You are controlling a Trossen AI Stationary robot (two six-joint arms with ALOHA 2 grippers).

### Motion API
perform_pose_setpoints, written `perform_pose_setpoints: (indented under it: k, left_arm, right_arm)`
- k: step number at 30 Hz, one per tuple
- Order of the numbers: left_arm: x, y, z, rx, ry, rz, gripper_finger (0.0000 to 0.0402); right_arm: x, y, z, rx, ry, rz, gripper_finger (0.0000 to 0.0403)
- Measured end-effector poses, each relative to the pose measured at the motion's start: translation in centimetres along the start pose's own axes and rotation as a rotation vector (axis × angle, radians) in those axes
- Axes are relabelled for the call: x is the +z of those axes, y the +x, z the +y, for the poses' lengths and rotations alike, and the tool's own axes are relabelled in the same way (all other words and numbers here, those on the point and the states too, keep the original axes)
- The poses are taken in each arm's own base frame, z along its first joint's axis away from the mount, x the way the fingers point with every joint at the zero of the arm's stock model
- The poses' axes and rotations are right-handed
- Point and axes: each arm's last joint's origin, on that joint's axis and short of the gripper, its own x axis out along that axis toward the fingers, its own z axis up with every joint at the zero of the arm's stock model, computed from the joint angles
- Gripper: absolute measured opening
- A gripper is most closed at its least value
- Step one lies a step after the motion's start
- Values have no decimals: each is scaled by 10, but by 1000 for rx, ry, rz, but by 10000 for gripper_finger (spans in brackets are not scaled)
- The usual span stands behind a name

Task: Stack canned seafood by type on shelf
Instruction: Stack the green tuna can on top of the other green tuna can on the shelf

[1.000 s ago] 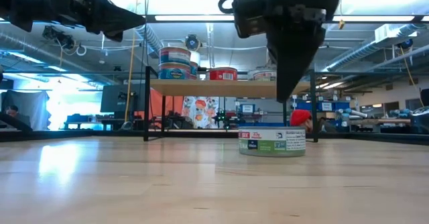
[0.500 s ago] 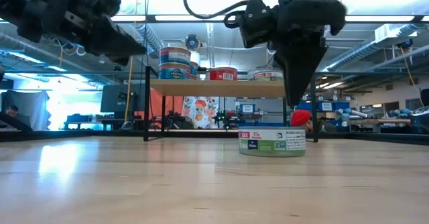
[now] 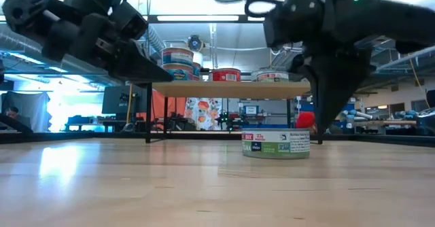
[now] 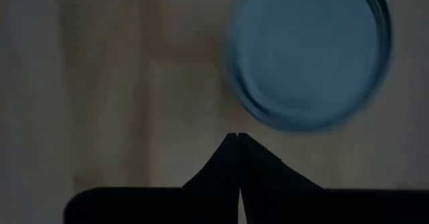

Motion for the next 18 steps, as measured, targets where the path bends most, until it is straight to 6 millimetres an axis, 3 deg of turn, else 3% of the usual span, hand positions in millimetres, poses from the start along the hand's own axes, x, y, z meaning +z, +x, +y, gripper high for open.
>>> perform_pose_setpoints:
  k: [4,9,18]
  left_arm:
    - [-2,12,0,-22,-16,-61,6]
    - [-9,25,-2,-102,-35,-102,6]
    - [-21,43,-2,-105,-55,-91,6]
  right_arm:
    - [3,6,18,25,31,-140,7]
    - [4,13,35,65,43,-300,41]
    - [4,12,37,-59,80,-373,114]
